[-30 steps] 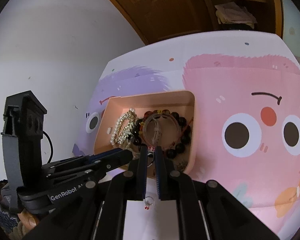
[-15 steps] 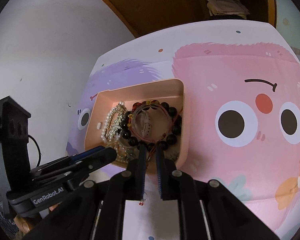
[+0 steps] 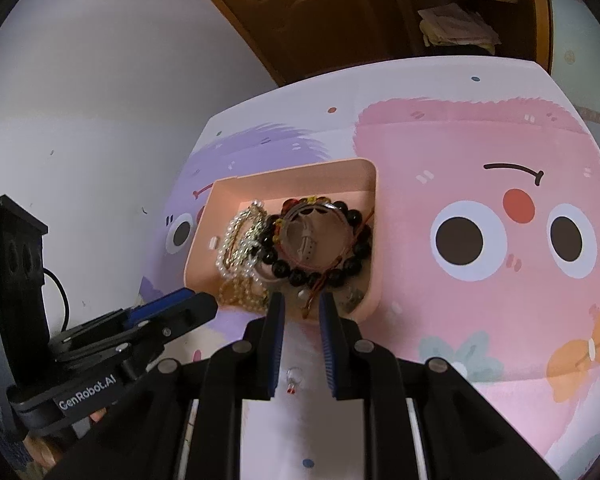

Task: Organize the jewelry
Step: 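Release the pearl ring into the pink box with the left gripper while the right drops its ring in, then withdraw the right gripper and lower it onto the last silver ring with pink charm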

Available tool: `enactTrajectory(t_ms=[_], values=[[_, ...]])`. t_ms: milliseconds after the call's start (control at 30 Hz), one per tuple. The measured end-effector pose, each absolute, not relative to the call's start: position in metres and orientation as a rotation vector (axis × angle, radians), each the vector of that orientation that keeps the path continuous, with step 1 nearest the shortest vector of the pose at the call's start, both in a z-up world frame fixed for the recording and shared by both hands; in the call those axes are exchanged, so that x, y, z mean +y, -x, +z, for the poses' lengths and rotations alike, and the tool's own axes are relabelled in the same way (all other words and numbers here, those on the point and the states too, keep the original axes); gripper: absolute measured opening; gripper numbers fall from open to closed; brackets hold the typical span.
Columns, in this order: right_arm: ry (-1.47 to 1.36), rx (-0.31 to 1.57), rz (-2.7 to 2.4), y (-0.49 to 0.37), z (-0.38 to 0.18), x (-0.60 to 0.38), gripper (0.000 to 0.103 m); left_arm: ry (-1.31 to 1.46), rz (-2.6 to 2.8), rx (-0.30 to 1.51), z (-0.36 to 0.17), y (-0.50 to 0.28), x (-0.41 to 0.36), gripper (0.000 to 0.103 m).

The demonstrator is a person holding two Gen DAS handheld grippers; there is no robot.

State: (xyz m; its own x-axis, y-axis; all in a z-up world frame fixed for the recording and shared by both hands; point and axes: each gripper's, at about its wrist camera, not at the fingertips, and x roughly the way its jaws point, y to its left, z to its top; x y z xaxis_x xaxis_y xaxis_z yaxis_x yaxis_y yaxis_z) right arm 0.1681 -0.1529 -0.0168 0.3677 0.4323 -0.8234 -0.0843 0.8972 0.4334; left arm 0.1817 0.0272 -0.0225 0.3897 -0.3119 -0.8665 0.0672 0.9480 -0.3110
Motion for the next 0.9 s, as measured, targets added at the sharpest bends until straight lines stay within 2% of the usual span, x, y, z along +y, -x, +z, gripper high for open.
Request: enactTrajectory(t_ms=[100,333,467,633,700,900], values=[[-0.325,1.144,0.345,-0.159,-0.014,-0.149,0.017,0.231,-0.229,1.137,-0.02,-0.173,0.03,0.037],[-0.272,1.131,0.349,-0.136,-0.009,-0.14,0.017,0.2,-0.182,1.118,-0.016,-0.151,0.039,0.041],[-0.239,1.135,0.35,-0.124,-0.01,-0.136,0.017,0.178,-0.15,1.106,-0.017,-0.139,0.042,0.05],[-0.203,1.141,0.349,-0.113,-0.014,-0.13,0.017,0.138,-0.117,1.097,-0.021,-0.126,0.044,0.056],[-0.188,1.146,0.349,-0.109,-0.017,-0.127,0.017,0.126,-0.1,1.095,-0.024,-0.122,0.045,0.065],[-0.152,1.16,0.342,-0.098,-0.027,-0.125,0.017,0.091,-0.053,1.121,-0.043,-0.113,0.05,0.07]])
